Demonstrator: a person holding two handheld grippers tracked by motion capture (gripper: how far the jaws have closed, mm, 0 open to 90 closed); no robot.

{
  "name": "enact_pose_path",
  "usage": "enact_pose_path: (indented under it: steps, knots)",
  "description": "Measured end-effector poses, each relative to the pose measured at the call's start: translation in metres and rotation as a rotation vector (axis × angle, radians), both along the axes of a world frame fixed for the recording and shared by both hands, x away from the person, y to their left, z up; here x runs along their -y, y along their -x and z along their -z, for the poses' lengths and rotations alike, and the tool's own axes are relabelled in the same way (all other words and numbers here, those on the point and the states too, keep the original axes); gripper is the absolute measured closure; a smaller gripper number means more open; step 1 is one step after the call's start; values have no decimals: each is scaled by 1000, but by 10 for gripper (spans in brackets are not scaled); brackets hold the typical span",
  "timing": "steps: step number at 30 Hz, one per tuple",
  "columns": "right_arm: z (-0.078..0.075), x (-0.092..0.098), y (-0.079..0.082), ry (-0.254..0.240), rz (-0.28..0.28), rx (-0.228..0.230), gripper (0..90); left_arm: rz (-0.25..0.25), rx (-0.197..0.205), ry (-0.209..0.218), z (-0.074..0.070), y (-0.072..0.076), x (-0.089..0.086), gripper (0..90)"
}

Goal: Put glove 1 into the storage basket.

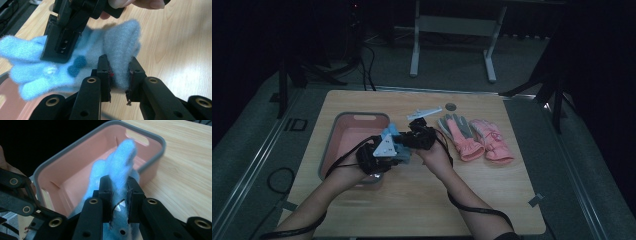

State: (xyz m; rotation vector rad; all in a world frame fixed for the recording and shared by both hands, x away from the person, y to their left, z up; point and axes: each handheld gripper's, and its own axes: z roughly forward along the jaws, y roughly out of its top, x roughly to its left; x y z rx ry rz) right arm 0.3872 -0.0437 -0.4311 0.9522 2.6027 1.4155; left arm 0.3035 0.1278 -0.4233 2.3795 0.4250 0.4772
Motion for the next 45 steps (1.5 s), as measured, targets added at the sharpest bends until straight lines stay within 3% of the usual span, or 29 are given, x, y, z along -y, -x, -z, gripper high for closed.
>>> enact_pose_path:
  steps: [8, 19, 25, 32, 35, 45]
  knots:
    - [-4, -38, -3, -2, -42, 8, 781, -56, -7, -4, -1, 2, -32, 770]
    - [5, -93, -8, 1, -97, -16, 781, -115, -38, -28, 6, 4, -78, 770]
    - [10, -104, -9, -2, -105, -20, 781, -107, -39, -42, 12, 3, -88, 770]
    - [33, -111, -15, 21, -96, -62, 781, -107, -87, -70, 37, -7, -93, 769]
    - [41, -114, -19, 30, -96, -79, 781, -108, -110, -60, 44, -11, -95, 769]
    - [55, -117, -29, 74, -65, -115, 773, -101, -153, -109, 55, -27, -95, 768]
